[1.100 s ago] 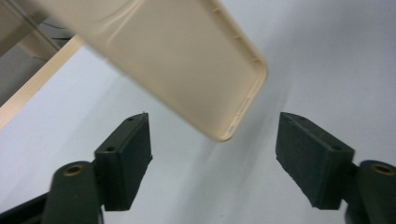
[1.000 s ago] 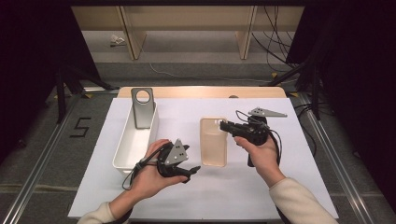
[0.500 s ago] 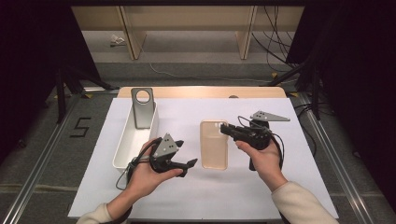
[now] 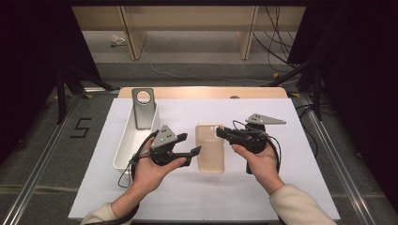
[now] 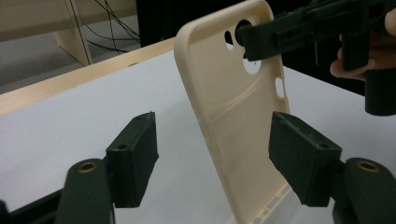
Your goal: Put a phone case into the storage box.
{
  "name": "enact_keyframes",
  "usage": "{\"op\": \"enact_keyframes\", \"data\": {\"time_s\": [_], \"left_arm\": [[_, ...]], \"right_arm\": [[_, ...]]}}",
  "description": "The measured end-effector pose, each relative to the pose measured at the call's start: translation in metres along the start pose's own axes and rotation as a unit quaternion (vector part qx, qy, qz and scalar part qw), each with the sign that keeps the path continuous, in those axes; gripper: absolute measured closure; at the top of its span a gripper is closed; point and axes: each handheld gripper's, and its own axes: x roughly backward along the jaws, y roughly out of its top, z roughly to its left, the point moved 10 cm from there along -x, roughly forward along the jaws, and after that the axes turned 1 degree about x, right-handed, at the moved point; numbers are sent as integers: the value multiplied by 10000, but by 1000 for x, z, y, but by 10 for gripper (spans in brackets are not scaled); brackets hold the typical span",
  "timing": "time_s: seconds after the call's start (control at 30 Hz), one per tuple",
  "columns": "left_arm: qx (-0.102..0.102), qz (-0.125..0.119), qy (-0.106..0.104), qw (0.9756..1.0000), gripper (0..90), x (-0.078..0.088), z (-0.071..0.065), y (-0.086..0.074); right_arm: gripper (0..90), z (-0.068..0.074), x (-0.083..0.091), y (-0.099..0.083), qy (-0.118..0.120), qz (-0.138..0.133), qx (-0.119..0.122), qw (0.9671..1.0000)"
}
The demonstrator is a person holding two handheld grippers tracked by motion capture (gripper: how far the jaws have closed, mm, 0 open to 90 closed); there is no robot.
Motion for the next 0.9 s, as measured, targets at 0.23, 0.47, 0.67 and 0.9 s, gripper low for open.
{"op": "enact_keyframes", "data": {"time_s": [0.23,0.47,0.67,0.9], "left_arm": [[92,-130,95,9998,425,-7,-1,14],[323,-183,287,9989,540,-12,4,19],[520,-186,303,9980,634,-14,9,18],[745,-140,307,9966,678,-18,12,15]], "right_arm": [[818,0,0,1,-20,-29,-8,10000],[818,-1,1,1,-43,-43,-8,10000],[818,-1,1,1,-52,-41,-8,10000],[818,-1,1,1,-52,-50,1,10000]]}}
